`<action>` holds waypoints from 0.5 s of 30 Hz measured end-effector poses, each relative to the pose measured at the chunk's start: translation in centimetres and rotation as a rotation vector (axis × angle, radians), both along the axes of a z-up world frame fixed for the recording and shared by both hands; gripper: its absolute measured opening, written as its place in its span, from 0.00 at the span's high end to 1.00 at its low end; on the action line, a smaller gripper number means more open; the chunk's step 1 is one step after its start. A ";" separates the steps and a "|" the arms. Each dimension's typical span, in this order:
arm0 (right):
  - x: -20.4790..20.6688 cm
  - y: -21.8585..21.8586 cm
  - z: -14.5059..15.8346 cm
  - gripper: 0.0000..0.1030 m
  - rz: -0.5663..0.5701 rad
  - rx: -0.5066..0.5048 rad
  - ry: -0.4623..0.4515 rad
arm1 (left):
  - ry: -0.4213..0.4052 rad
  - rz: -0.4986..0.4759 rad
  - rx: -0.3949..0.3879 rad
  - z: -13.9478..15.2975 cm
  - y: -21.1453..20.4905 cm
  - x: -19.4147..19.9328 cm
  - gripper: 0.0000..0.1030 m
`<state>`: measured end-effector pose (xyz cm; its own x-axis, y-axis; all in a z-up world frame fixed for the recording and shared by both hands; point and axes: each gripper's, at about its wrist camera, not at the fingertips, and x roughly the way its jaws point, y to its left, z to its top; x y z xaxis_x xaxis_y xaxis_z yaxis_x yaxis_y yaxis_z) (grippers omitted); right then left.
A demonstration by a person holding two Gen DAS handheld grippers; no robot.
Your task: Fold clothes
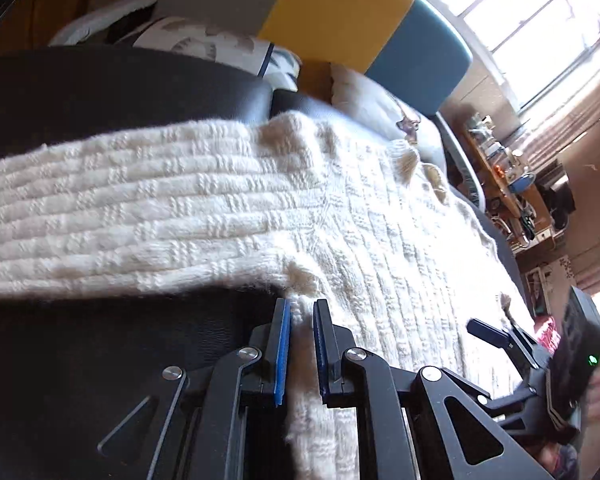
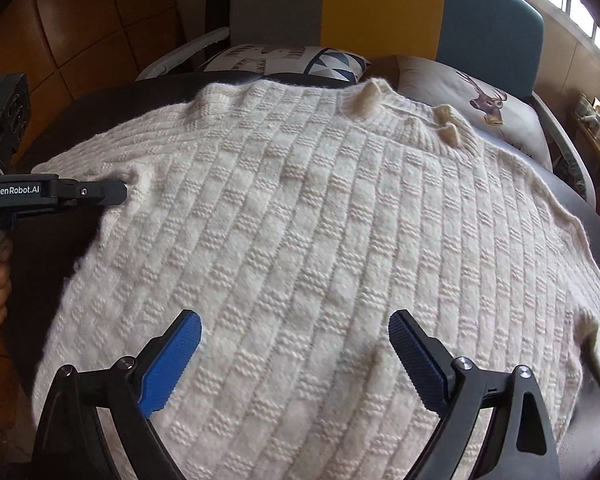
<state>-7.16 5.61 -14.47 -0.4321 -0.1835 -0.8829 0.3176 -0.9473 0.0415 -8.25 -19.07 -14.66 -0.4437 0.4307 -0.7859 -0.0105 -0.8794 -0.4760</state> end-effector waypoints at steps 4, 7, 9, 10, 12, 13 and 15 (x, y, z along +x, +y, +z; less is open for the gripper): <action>0.6 2.2 -1.1 0.06 -0.036 0.009 -0.040 | -0.033 -0.008 -0.021 -1.2 2.5 0.6 0.90; 1.7 3.4 -1.5 0.05 -0.053 0.005 -0.035 | -0.015 0.000 -0.167 -1.6 2.8 1.3 0.91; 1.8 3.5 -1.6 0.00 -0.055 -0.001 -0.021 | -0.009 0.021 -0.232 -1.8 2.4 1.5 0.91; 1.8 3.5 -1.7 0.00 -0.060 -0.003 -0.017 | -0.014 0.026 -0.229 -1.7 2.2 1.4 0.91; 1.7 3.5 -1.5 0.00 -0.065 -0.013 -0.012 | -0.024 0.036 -0.223 -1.5 1.9 1.1 0.91; 1.7 3.6 -1.4 0.00 -0.058 -0.020 -0.012 | -0.030 0.041 -0.221 -1.4 1.8 1.0 0.91; 2.0 4.5 -0.7 0.01 -0.046 -0.063 -0.015 | -0.022 0.043 -0.228 -0.7 2.3 1.2 0.91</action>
<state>-5.20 10.13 -15.21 -0.4283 -0.2190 -0.8767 0.2724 -0.9563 0.1059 -7.06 -16.77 -15.37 -0.4397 0.2223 -0.8702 0.0375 -0.9635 -0.2650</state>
